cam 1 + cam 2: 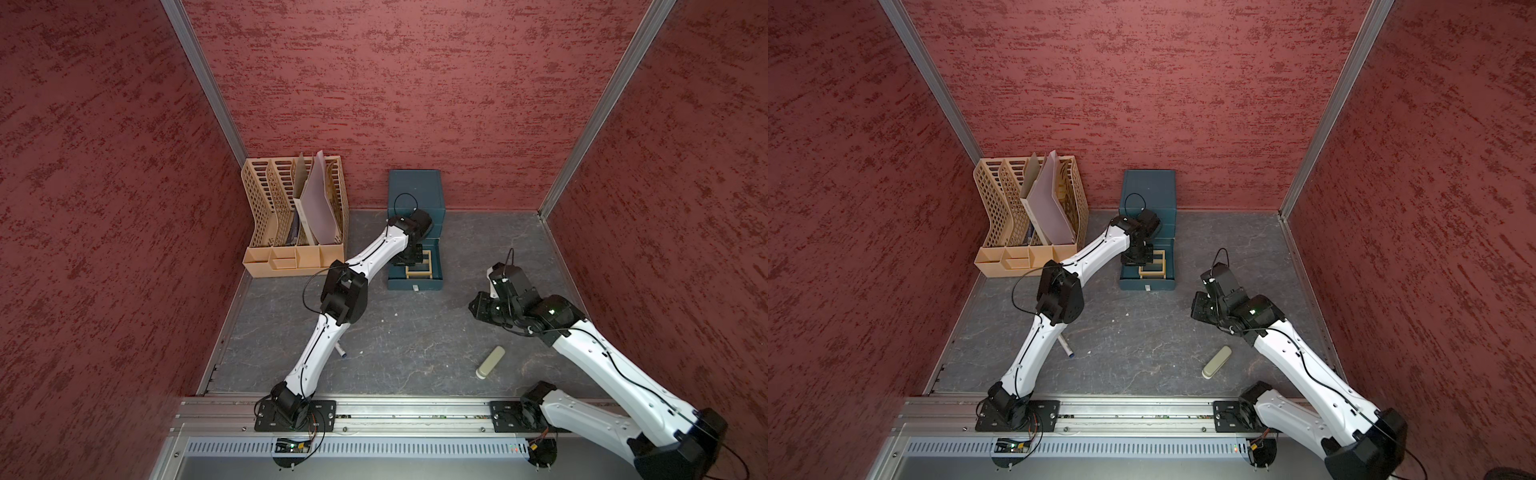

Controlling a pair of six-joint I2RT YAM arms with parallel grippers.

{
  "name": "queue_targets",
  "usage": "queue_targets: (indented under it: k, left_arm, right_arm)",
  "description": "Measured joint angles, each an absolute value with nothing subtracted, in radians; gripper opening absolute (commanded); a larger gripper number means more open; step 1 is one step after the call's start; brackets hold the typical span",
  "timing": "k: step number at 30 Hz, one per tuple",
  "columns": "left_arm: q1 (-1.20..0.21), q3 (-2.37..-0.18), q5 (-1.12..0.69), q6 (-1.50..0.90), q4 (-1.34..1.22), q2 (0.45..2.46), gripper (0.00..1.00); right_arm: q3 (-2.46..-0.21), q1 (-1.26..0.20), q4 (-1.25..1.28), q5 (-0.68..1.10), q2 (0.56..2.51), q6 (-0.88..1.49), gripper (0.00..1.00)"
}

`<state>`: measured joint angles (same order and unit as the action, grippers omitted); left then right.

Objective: Place the brooch boxes into the drawer by color
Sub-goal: Place the brooch box in the drawer.

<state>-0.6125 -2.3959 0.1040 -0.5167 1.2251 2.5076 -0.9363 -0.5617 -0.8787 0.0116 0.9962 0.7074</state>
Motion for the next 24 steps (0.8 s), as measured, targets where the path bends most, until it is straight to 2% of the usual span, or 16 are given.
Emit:
queue_targets:
  k: [24]
  left_arm:
    - [-0.624,-2.435,0.103,-0.514,1.258,2.521,0.00]
  right_arm:
    - [-0.933,-0.562,-0.879,0.015,0.995,0.708,0.27]
